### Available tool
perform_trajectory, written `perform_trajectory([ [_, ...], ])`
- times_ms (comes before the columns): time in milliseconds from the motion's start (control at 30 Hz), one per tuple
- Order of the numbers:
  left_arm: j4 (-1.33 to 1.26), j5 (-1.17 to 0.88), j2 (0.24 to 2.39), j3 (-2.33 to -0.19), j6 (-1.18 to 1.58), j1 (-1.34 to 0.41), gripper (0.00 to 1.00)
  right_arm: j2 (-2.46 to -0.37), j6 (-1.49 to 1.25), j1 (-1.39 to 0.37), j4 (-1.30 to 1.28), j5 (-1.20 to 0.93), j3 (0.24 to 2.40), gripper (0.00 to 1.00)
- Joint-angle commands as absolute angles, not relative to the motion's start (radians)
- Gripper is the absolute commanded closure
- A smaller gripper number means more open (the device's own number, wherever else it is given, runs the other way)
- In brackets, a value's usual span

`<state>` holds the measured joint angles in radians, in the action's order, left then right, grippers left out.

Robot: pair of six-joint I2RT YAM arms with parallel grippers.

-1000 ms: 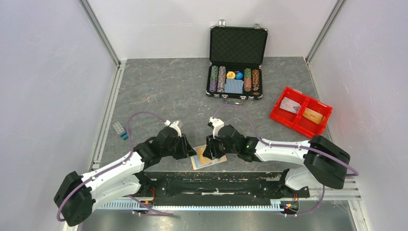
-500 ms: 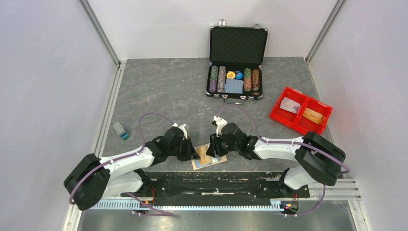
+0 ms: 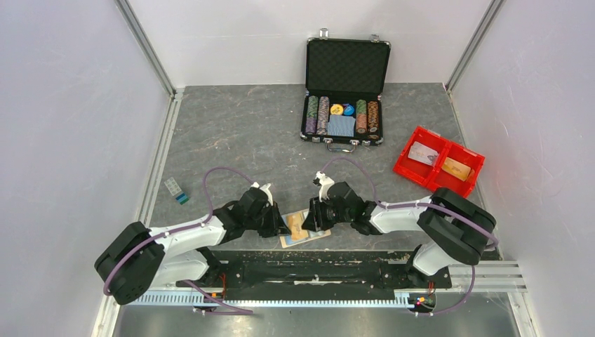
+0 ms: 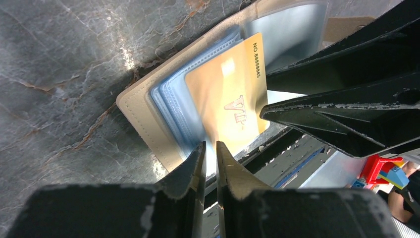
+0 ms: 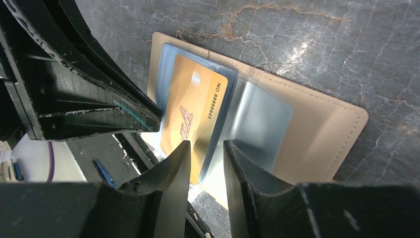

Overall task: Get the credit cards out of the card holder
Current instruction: Remove the credit card from the card holder.

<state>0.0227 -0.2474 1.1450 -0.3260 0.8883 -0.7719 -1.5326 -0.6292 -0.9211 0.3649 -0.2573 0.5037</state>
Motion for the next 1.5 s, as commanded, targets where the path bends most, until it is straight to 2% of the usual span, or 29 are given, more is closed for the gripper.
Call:
perform_trajectory([
  [0,0.013,-0.239,1.153,-0.308,0.836,-0.773,0.8,-1.543,-0.658,-0.911,0.458,-0.298,0.476,0.69],
  [167,0.014,-0.232,1.154,-0.305,0.836,-0.773,0.8,-1.542,-0.673,-0.897,0.517,-0.332,0.454,0.86],
  [267,0.017,-0.226,1.161,-0.305,0.837,-0.773,0.8,-1.54,-0.721,-0.881,0.618,-0.378,0.412,0.92],
  [333,0.018,-0.227,1.165,-0.305,0.838,-0.773,0.8,-1.54,-0.727,-0.877,0.631,-0.387,0.406,0.91],
  [433,0.017,-0.227,1.169,-0.308,0.838,-0.773,0.8,-1.547,-0.727,-0.877,0.624,-0.389,0.409,0.84],
  [533,0.015,-0.227,1.17,-0.308,0.838,-0.773,0.8,-1.557,-0.737,-0.878,0.634,-0.388,0.407,0.84],
  [633,0.014,-0.23,1.17,-0.308,0.84,-0.773,0.8,-1.568,-0.744,-0.877,0.65,-0.396,0.407,0.9],
  [700,0.013,-0.232,1.169,-0.309,0.841,-0.774,0.79,-1.563,-0.743,-0.873,0.638,-0.387,0.407,1.0],
  [1033,0.058,-0.252,1.142,-0.347,0.845,-0.772,0.75,-1.285,-0.622,-0.709,0.418,-0.369,0.325,1.0],
  [1100,0.069,-0.271,1.127,-0.366,0.844,-0.772,0.71,-1.239,-0.567,-0.687,0.355,-0.396,0.333,1.0],
  [1200,0.105,-0.307,1.102,-0.425,0.801,-0.773,0.57,-1.2,-0.489,-0.677,0.254,-0.438,0.359,1.0],
  [1300,0.149,-0.318,1.068,-0.487,0.746,-0.773,0.48,-1.169,-0.453,-0.67,0.217,-0.477,0.367,1.0],
  [1467,0.153,-0.327,1.039,-0.566,0.616,-0.773,0.41,-1.128,-0.434,-0.664,0.201,-0.546,0.381,1.0],
])
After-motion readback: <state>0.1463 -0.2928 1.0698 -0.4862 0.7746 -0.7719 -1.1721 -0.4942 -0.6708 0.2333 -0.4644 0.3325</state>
